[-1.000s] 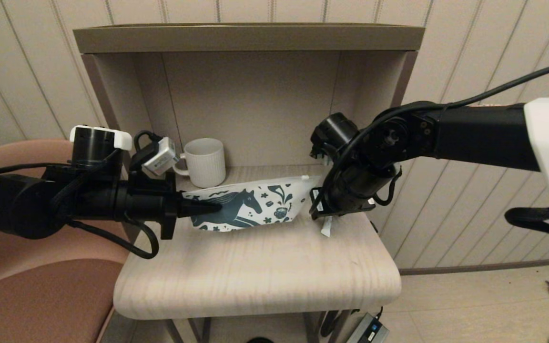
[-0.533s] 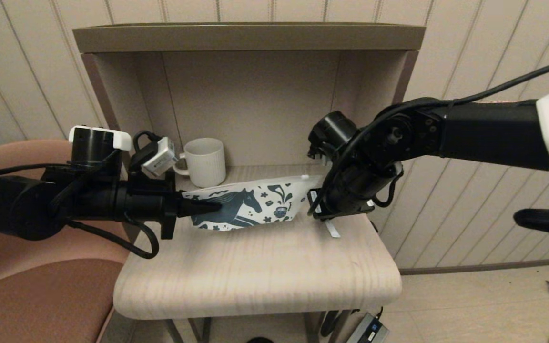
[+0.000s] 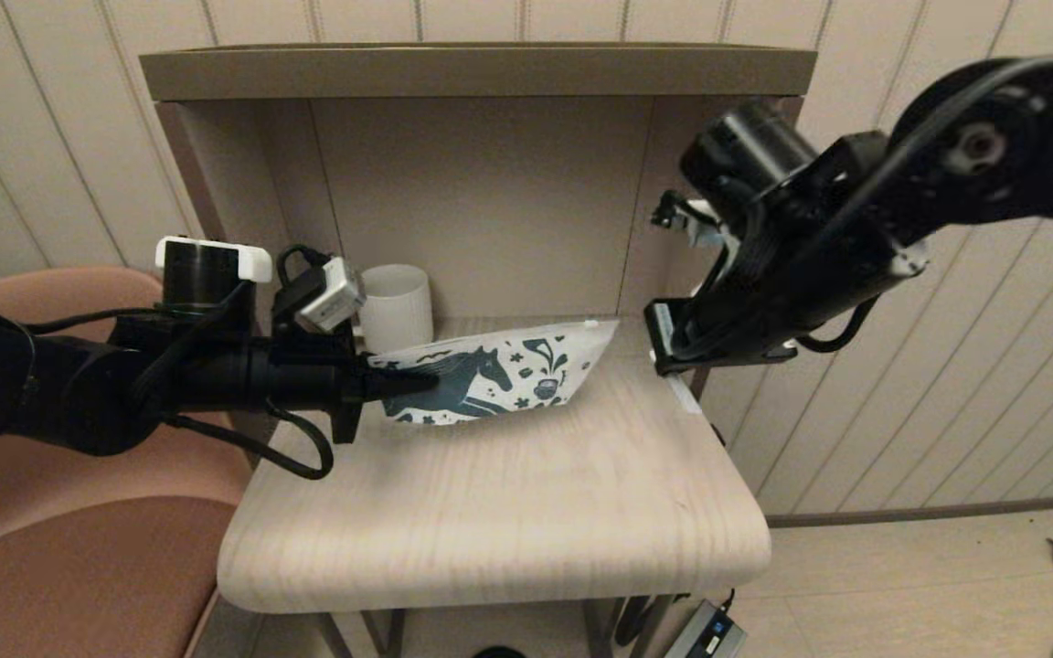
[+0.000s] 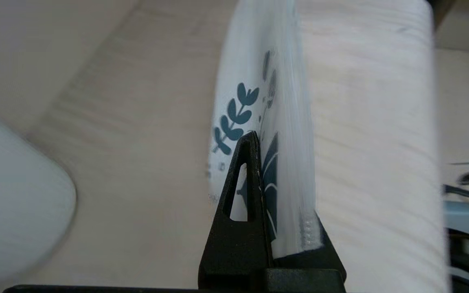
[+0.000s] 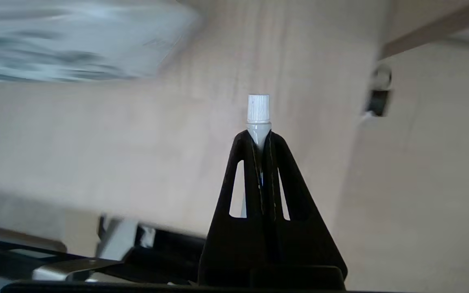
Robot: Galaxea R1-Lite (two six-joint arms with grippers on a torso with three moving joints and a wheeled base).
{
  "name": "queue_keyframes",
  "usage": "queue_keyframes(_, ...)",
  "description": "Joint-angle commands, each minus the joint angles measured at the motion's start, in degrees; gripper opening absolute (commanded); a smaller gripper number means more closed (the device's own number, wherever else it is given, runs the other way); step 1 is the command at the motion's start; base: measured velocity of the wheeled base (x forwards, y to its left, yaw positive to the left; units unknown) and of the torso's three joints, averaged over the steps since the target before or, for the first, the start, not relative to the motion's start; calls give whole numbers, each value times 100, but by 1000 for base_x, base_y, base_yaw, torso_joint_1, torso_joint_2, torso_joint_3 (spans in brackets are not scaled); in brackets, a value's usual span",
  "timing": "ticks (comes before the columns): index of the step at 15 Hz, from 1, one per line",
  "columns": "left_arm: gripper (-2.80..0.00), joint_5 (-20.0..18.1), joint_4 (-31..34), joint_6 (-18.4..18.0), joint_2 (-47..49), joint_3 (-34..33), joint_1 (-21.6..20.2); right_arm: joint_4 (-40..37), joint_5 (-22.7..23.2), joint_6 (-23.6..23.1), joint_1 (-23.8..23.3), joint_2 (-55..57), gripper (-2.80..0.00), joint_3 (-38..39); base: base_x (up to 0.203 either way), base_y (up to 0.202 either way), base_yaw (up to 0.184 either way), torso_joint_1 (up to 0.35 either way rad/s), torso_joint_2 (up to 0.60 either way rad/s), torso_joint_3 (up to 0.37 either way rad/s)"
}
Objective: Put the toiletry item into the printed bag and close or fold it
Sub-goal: Pick up the toothpaste, then place the toothpaste in the storage bag
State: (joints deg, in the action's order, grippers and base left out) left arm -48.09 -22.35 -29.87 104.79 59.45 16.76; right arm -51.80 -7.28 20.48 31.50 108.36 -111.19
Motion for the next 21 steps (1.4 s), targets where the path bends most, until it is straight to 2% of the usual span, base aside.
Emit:
queue_keyframes(1, -280, 143, -111, -17, 93, 65, 199, -45, -7, -8, -3, -636, -280, -45, 0, 0, 0, 0, 0, 0)
queue_keyframes(3, -280, 615, -146, -82, 131, 245, 480, -36, 96, 3, 100, -872, -280, -60, 0, 0, 0, 0, 0, 0)
queue_keyframes(4, -280, 858, -146, -160, 187, 378, 690, -39, 311, 101, 236, -897, -280, -57, 0, 0, 0, 0, 0, 0)
queue_keyframes(6, -280, 1274, -147, -607, 238, 409, 948, -32, 948, 352, 328, -911, -280, -60, 0, 0, 0, 0, 0, 0)
queue_keyframes(7, -280, 1477, -153, -862, 249, 375, 1035, -53, 1422, 407, 335, -947, -280, -60, 0, 0, 0, 0, 0, 0)
queue_keyframes(8, -280, 1539, -153, -986, 256, 345, 1074, -97, 1750, 453, 332, -963, -280, -61, 0, 0, 0, 0, 0, 0)
queue_keyframes(9, -280, 1605, -158, -1273, 254, 247, 1141, -201, 2256, 527, 321, -952, -280, -61, 0, 0, 0, 0, 0, 0)
queue_keyframes(11, -280, 1759, -208, -1372, 253, 163, 1224, -448, 2752, 588, 320, -858, -280, -52, 0, 0, 0, 0, 0, 0)
queue_keyframes(17, -280, 1752, -472, -1470, 226, -89, 1233, -649, 3380, 611, 429, -253, -280, -61, 0, 0, 0, 0, 0, 0)
queue_keyframes(21, -280, 1728, -480, -1421, 191, -157, 1242, -467, 3851, 884, 462, 3, -280, -61, 0, 0, 0, 0, 0, 0)
